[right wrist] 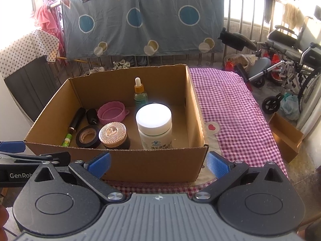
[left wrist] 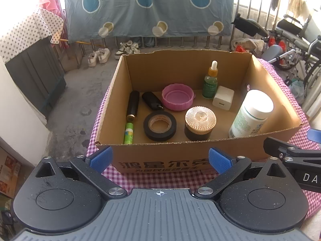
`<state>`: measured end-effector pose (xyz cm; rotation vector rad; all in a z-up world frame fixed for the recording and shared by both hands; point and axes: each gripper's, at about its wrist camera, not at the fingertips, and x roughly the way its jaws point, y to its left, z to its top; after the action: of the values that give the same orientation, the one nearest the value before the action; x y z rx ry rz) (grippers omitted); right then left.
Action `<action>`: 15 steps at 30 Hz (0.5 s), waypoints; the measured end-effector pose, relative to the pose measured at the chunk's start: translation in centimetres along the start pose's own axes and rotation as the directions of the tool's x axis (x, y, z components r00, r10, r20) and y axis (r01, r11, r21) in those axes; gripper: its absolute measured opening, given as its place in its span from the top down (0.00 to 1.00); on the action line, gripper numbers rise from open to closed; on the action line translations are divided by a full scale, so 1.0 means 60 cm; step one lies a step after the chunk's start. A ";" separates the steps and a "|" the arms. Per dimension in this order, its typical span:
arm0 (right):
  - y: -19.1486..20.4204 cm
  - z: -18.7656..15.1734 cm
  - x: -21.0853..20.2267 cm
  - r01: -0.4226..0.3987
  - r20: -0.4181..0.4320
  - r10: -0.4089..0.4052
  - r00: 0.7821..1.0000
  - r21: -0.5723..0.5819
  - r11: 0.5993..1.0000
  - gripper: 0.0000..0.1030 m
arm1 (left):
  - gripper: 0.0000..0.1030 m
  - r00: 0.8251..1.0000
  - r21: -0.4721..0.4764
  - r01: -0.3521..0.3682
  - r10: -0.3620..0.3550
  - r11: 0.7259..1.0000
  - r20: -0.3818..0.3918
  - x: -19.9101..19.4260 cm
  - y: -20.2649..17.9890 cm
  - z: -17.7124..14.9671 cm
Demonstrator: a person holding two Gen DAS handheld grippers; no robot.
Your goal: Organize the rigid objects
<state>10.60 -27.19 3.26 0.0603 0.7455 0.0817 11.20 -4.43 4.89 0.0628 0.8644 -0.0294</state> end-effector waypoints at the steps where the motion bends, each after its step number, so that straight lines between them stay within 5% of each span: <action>1: 0.001 0.001 0.000 0.001 0.002 -0.001 1.000 -0.003 1.000 0.00 | 0.01 1.000 -0.001 0.002 -0.002 1.000 -0.001 0.000 0.000 0.000; 15: 0.002 0.004 0.001 -0.001 0.003 0.001 1.000 -0.005 1.000 0.00 | 0.01 1.000 -0.007 0.002 -0.002 1.000 -0.002 -0.001 0.000 0.002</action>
<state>10.77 -27.05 3.40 0.0556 0.7427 0.0844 11.25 -4.46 5.00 0.0552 0.8666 -0.0283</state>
